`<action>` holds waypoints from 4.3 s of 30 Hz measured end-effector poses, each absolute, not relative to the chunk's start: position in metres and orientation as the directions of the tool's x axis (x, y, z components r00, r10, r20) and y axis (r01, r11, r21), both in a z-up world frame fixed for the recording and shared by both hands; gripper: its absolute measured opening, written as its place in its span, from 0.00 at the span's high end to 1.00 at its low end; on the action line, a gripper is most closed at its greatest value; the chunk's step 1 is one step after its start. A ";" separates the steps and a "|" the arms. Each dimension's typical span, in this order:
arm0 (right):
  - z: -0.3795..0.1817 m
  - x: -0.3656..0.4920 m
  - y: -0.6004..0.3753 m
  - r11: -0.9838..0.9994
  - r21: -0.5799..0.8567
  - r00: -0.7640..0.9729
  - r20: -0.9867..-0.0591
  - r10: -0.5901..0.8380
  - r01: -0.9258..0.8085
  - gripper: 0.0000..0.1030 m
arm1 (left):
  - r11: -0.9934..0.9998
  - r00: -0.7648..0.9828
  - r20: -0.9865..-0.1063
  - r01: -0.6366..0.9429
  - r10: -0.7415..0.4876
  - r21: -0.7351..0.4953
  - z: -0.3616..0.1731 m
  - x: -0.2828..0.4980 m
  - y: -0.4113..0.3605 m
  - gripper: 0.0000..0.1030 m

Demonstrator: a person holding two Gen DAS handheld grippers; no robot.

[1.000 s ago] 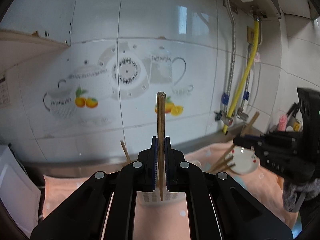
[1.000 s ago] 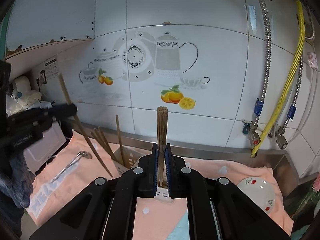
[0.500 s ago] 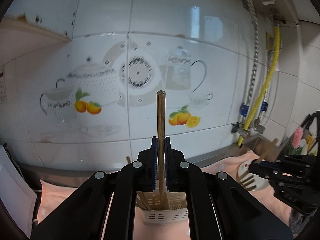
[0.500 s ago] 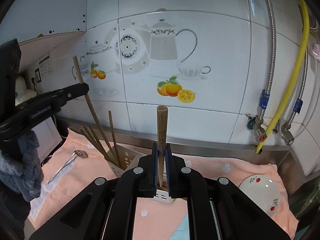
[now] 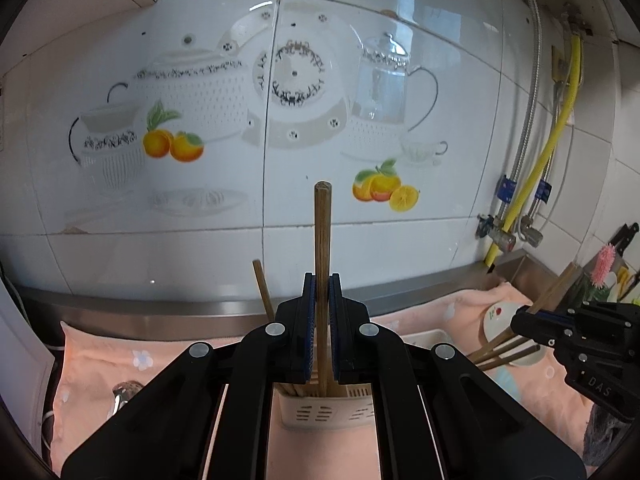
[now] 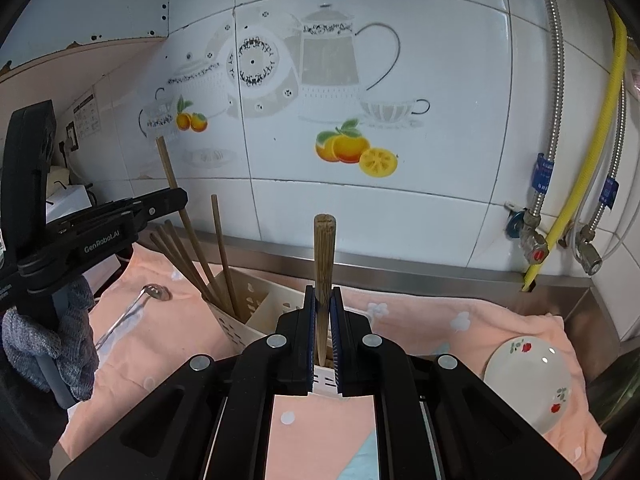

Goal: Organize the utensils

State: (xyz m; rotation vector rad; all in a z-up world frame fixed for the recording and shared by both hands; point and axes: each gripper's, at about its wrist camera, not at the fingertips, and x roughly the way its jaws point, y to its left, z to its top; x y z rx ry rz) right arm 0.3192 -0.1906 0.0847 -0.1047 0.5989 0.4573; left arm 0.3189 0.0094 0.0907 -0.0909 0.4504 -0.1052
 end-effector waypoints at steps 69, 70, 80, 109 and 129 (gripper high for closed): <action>0.105 0.249 -0.207 0.915 0.011 0.790 -0.499 0.355 -0.404 0.20 | 0.997 0.910 -0.415 -0.006 -0.027 -0.079 0.100 0.215 0.039 0.05; 0.105 0.248 -0.207 0.915 0.010 0.790 -0.500 0.355 -0.404 0.18 | 0.997 0.910 -0.414 -0.005 -0.029 -0.081 0.100 0.213 0.040 0.05; 0.099 0.230 -0.210 0.919 -0.011 0.802 -0.494 0.337 -0.393 0.13 | 0.996 0.911 -0.412 0.000 -0.036 -0.086 0.098 0.194 0.042 0.05; 0.064 0.166 -0.215 0.931 -0.050 0.833 -0.466 0.298 -0.361 0.08 | 0.997 0.899 -0.437 -0.013 -0.023 -0.080 0.066 0.133 0.042 0.05; 0.028 0.126 -0.218 0.946 -0.034 0.824 -0.501 0.264 -0.323 0.08 | 0.997 0.882 -0.470 -0.007 -0.030 -0.075 0.021 0.093 0.031 0.05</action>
